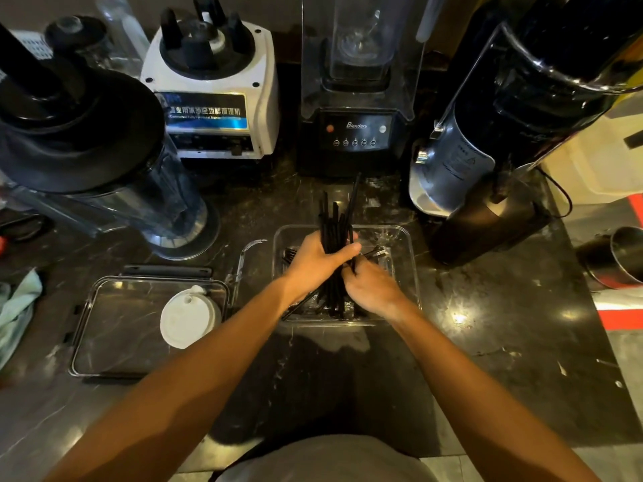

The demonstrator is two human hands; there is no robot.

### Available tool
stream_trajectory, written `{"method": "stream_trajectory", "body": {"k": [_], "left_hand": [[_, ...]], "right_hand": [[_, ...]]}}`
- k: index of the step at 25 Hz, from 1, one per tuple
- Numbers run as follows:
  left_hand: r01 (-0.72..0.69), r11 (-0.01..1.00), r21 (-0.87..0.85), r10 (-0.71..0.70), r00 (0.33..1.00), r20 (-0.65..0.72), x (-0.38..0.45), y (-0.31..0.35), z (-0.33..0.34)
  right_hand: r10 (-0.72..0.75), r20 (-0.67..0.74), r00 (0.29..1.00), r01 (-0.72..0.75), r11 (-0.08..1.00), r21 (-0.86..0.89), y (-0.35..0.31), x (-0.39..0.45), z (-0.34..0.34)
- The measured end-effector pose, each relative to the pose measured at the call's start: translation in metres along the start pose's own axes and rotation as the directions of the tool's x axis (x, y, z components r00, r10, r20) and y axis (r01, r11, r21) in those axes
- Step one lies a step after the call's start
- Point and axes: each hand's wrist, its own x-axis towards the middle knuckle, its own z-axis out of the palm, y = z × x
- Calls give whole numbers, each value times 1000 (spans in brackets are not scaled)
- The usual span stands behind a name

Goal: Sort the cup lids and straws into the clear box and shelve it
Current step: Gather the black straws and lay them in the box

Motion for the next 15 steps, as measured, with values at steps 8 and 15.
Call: {"method": "stream_trajectory", "body": {"k": [8, 15], "left_hand": [[23, 998, -52, -31, 989, -143, 4, -2, -8], [-7, 989, -150, -22, 981, -194, 4, 5, -21]], "right_hand": [[291, 36, 956, -264, 801, 537, 29, -5, -6], [475, 75, 877, -386, 603, 698, 8, 24, 3]]}}
